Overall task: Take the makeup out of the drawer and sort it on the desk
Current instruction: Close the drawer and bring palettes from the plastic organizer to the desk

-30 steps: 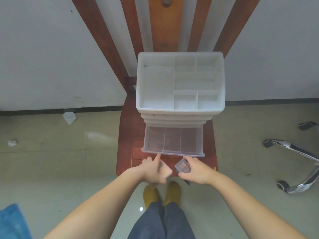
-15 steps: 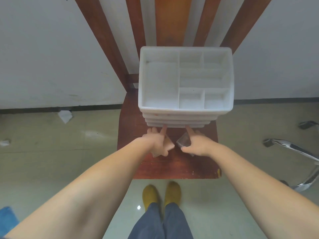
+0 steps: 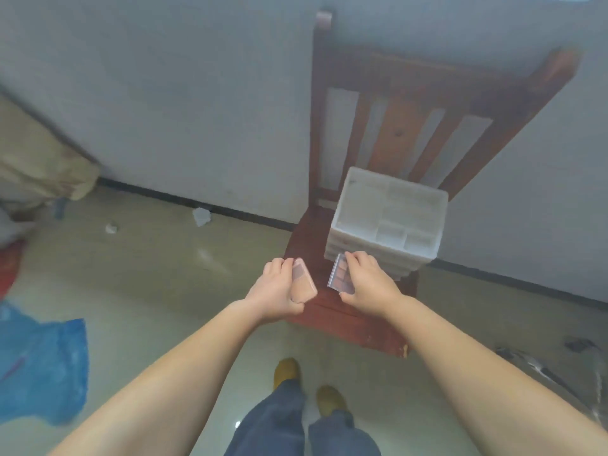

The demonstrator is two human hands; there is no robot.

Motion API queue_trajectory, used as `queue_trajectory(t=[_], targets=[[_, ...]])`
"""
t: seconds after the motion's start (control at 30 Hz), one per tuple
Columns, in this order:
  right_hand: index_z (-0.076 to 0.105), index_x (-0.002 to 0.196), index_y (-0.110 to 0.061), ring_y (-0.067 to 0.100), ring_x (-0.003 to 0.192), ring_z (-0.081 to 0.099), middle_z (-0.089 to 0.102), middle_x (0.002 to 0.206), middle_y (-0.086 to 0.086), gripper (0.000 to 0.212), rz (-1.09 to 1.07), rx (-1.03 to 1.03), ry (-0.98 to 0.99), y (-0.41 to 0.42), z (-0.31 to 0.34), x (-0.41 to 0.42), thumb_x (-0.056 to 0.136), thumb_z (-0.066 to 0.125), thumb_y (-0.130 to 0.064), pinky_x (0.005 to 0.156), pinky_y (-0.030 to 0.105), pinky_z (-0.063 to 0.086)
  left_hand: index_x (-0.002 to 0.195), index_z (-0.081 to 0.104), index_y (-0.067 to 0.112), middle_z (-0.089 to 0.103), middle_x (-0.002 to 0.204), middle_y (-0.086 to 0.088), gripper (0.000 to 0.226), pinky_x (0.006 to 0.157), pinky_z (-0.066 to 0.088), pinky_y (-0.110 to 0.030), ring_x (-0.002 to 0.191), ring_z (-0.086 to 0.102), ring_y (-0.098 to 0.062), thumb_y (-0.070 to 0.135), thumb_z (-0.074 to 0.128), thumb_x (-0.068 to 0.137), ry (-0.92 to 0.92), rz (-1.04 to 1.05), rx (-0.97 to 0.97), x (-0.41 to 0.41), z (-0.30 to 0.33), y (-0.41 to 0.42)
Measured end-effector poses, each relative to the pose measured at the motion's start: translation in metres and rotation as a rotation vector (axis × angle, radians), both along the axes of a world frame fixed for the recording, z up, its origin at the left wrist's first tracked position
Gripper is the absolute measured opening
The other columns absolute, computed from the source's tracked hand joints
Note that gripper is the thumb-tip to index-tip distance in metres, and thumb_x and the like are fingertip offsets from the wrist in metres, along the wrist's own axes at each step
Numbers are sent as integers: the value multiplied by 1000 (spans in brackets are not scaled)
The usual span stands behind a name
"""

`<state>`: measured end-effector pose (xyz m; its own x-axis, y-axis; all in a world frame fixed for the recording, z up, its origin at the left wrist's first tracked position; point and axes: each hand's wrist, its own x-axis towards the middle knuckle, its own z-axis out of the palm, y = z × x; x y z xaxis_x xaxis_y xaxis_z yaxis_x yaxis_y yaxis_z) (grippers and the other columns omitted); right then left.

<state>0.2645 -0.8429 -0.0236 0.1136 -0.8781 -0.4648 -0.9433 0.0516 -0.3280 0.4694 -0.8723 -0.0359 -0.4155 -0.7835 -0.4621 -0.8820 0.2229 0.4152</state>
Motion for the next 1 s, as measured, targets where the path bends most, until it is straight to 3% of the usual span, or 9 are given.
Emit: queue_trajectory(t=[0.23,0.4,0.53,0.6,0.77,1.0], targets=[[26,142,-7,27,125,36,35,138,8,73,457,-114,18,8,66,73,84,60,-35,99,35,40,142,22,10,32,132,-7,87,102,37,-37,124,31,-27,38,66,73,-26,365,-131,73,68,87],[27,141,-9,29,121,38,37,133,8,71,864,-121,57,62,79,148,81,60,-27,94,33,41,138,26,15,32,131,-4,80,92,40,-31,123,32,-23,35,67,72,-59,731,-146,121,87,201],[35,132,-10,31,115,41,40,124,7,63,1225,-168,88,122,79,233,76,48,-35,97,35,41,141,23,13,33,134,-7,86,104,35,-34,127,32,-26,37,67,71,-125,1024,-139,156,94,311],[35,133,-12,31,117,40,39,126,7,62,1376,-181,99,166,81,278,76,42,-37,99,37,40,142,23,13,33,133,-9,88,106,34,-35,127,32,-27,37,68,70,-144,1191,-127,170,98,374],[26,141,-12,28,128,33,34,135,8,64,1669,-169,2,313,104,352,84,51,-25,103,36,38,140,23,14,31,134,-7,87,101,40,-39,128,30,-26,37,69,70,-152,1587,-104,181,101,546],[27,142,-14,25,129,34,36,137,6,61,1978,-186,-58,553,98,412,85,49,-23,101,34,38,138,25,16,32,131,-4,81,94,42,-32,124,31,-23,33,69,72,-173,1938,-88,158,97,787]])
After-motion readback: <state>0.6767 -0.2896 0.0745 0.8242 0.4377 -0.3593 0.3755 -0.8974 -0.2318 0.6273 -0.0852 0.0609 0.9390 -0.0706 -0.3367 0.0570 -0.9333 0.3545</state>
